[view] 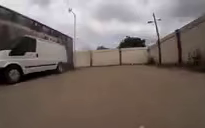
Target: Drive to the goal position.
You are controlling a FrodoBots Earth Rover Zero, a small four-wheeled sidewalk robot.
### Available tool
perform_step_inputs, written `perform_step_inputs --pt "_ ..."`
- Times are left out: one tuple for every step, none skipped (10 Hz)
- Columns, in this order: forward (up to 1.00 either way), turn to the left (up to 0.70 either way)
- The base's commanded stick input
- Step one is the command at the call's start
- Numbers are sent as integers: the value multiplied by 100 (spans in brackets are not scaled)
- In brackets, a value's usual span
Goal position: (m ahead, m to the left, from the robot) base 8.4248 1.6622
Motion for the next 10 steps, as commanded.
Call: perform_step_inputs --pt "100 0" --pt "100 0" --pt "100 0" --pt "100 0" --pt "100 0" --pt "100 0" --pt "100 0" --pt "100 0" --pt "100 0" --pt "100 0"
